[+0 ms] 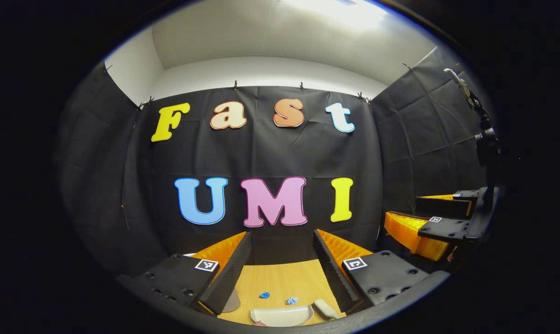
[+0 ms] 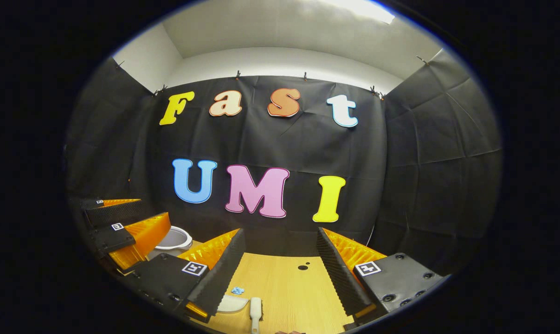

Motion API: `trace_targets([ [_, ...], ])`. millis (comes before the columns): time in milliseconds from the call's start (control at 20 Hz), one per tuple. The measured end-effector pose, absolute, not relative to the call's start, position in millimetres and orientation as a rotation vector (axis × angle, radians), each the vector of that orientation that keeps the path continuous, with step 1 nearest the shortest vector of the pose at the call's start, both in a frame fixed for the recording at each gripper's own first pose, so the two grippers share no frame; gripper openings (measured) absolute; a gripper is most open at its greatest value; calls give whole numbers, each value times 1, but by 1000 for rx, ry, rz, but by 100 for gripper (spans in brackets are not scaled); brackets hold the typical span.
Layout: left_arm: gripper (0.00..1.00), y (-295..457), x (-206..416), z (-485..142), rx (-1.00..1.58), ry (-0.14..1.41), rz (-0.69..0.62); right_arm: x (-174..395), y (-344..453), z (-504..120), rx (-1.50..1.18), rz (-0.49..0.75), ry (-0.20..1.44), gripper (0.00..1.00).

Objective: Pick up the small broom and dustpan from the desktop, sweep the trash into the dustpan with the broom, and then empty the trash into the garbage bin.

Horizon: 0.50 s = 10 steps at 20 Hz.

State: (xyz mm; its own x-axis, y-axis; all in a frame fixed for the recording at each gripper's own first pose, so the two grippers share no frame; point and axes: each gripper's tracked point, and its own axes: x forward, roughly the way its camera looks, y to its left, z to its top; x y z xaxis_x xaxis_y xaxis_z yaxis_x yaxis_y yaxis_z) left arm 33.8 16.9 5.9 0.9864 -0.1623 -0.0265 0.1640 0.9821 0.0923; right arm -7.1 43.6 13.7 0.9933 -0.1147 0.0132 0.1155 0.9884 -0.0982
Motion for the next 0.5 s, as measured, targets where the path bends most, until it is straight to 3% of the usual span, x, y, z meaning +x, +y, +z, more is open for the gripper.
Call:
trace_targets([
  [500, 80, 20, 33, -8, 95, 70, -149, 3, 49, -1, -96, -89, 30, 99],
])
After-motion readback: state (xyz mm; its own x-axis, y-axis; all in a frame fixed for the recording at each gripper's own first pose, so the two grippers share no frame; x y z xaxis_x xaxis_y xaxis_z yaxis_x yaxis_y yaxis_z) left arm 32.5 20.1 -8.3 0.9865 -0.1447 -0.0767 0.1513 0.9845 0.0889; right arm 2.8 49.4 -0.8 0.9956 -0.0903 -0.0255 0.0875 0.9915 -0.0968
